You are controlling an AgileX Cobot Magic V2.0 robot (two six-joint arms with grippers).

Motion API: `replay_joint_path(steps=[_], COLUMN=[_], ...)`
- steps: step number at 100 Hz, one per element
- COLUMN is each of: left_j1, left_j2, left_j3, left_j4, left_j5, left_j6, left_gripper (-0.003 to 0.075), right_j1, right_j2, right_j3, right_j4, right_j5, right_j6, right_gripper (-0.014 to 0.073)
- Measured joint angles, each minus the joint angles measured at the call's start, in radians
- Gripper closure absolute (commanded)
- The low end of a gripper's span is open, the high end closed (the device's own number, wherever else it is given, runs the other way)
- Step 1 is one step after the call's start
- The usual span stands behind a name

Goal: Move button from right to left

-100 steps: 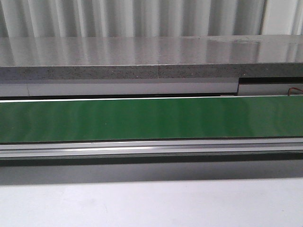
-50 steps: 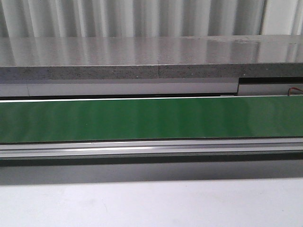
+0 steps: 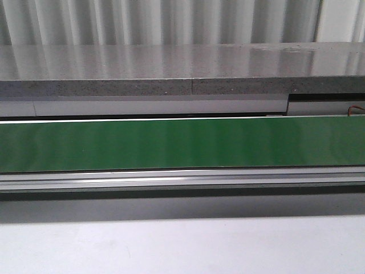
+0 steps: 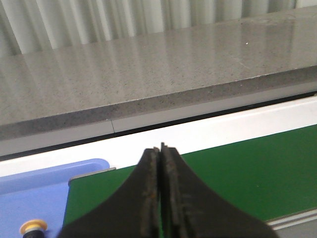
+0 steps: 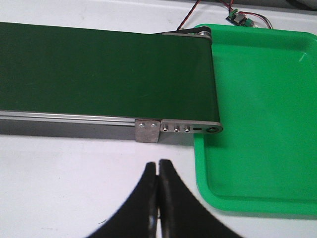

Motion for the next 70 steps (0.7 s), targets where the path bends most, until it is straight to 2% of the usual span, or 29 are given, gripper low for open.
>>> replay_joint_path(steps=[20, 36, 53, 70], left_j1=[-0.038, -0.049, -0.049, -0.049], left_j2=[-0.058, -0.126, -0.19, -0.259], left_j3=[0.094, 0.207, 0.329, 0.387], left_j4=[0.39, 0.612, 0.693, 0.701], left_j5=[-0.052, -0.19, -0.286, -0.285], left_j6=[-0.463, -0.686, -0.765, -0.775], left_gripper=[0.074, 0.074, 0.074, 0.074], right_j1=[0.0, 0.0, 0.0, 0.0], right_j2=[0.0, 0.0, 0.0, 0.0], right_j3=[0.0, 0.0, 0.0, 0.0], right_j4=[0.0, 0.0, 0.0, 0.0], right_j5=[0.0, 0.0, 0.0, 0.0], right_j6=[0.0, 0.0, 0.0, 0.0], right_gripper=[0.0659, 0.0659, 0.0659, 0.0659])
